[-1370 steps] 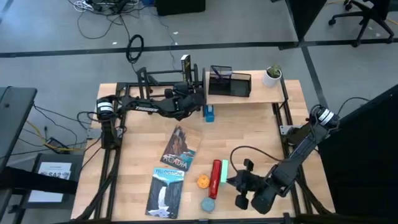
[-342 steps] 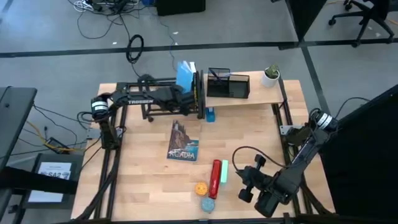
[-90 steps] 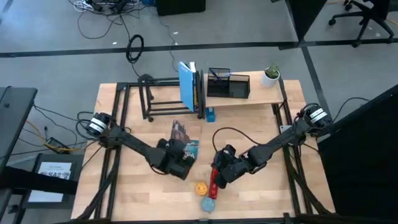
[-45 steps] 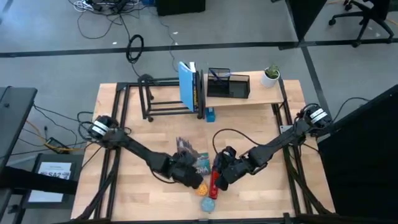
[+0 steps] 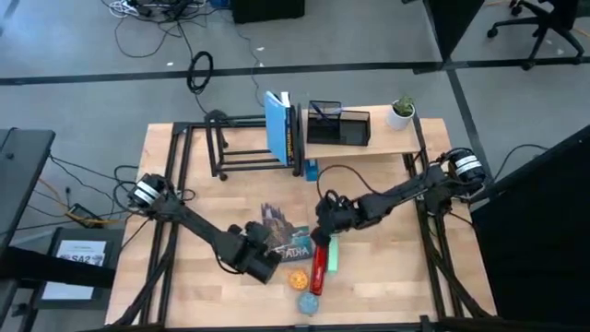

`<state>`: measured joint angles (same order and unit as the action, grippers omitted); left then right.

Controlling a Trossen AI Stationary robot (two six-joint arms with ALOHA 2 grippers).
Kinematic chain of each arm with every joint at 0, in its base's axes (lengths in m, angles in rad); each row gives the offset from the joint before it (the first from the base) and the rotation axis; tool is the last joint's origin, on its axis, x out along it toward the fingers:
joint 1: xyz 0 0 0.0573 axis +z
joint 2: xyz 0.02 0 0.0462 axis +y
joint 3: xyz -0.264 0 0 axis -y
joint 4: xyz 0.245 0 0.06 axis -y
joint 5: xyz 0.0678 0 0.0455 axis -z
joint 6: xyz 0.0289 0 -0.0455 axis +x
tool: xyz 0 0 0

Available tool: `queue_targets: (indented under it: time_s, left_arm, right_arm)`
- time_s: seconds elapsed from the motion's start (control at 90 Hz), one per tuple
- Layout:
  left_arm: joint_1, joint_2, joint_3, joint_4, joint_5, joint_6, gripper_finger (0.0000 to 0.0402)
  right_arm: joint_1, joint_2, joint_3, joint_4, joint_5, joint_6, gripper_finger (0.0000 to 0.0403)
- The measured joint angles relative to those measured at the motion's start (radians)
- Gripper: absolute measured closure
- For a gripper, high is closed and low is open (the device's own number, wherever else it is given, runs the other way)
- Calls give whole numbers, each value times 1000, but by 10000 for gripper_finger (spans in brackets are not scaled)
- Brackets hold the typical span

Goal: Stock shelves
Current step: Put the brown book on the book shelf

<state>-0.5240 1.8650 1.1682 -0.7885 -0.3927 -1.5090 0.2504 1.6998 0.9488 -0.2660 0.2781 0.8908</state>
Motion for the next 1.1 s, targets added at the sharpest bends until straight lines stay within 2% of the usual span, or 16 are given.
queue_targets:
  time_s: [0.233, 0.411, 0.533, 0.689, 0.833, 1.1]
  left_arm:
    - [26, -7, -132, 282, -26, -17, 279]
    - [46, -6, -184, 490, -83, -12, 240]
    - [59, -8, -235, 622, -96, 15, 232]
    - [63, -7, -252, 683, -118, -1, 232]
    - [63, 1, -261, 830, -132, 32, 233]
    - [63, 0, -261, 878, -156, 87, 233]
  right_arm:
    - [-13, 92, -7, 41, -56, -14, 403]
    - [-11, 177, 0, 126, -83, -33, 402]
    - [-8, 182, -1, 135, -74, -42, 402]
    - [-3, 165, -5, 136, -67, -58, 402]
    - [-2, 165, -5, 135, -60, -62, 402]
    - [10, 165, -5, 131, -51, -65, 402]
